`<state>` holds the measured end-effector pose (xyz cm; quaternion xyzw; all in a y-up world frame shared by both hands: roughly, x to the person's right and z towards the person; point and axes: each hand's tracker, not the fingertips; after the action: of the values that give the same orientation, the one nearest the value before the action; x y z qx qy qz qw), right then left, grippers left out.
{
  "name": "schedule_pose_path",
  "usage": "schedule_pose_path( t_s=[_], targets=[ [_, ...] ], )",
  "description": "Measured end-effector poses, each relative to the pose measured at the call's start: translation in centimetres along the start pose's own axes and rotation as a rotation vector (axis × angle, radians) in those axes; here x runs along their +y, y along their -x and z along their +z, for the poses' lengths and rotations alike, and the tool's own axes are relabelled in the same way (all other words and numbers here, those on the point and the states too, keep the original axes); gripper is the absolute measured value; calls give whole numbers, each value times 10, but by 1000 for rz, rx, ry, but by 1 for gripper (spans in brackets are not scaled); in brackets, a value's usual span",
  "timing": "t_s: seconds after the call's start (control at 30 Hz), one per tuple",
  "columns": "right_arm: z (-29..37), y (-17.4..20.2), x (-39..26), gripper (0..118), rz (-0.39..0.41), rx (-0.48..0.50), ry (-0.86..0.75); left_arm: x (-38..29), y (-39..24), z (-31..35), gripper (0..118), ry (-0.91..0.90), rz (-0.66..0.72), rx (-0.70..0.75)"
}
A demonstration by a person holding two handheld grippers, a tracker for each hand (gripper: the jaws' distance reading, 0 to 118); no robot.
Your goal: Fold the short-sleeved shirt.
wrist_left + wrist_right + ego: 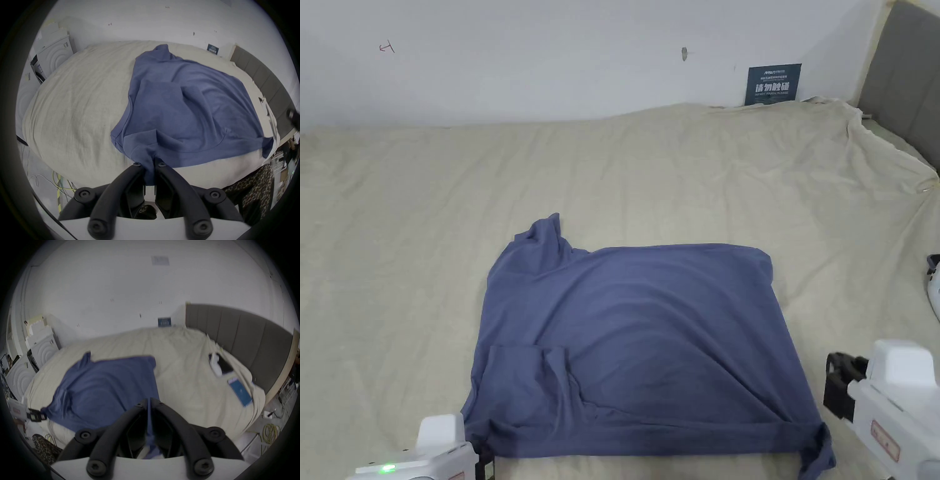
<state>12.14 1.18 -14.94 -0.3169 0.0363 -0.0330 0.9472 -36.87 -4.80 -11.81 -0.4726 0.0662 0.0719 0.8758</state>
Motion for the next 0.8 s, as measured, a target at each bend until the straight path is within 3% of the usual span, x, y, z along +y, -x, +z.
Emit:
schedule_pose_path(
  t_s=[0.03,0.07,0.1,0.13,0.27,0.37,0.47,0.53,0.8],
  targets=[
    [-4,0,-10,19,-8,-7,29,2,1,2,8,-6,2,-4],
    [-9,-1,-20,40,-5,-14,73,4,1,6,8,-10,6,-5],
    [-12,1,-28,70,-1,-15,118,6,1,7,8,-12,8,-6],
    [-15,4,-37,83,-9,-15,161,6,2,8,8,-14,8,-10],
    [-21,16,-65,85,-33,-63,254,6,1,8,8,-16,7,-11],
    [-28,23,-78,75,-43,-81,286,5,1,7,8,-16,18,-12],
    [-29,29,-83,39,-59,-93,311,3,2,9,8,-21,28,-15],
    [-24,32,-81,6,-72,-90,326,3,4,9,8,-20,37,-21],
    [-11,5,-65,4,-70,-69,258,8,13,12,8,-43,97,-55]
  ],
)
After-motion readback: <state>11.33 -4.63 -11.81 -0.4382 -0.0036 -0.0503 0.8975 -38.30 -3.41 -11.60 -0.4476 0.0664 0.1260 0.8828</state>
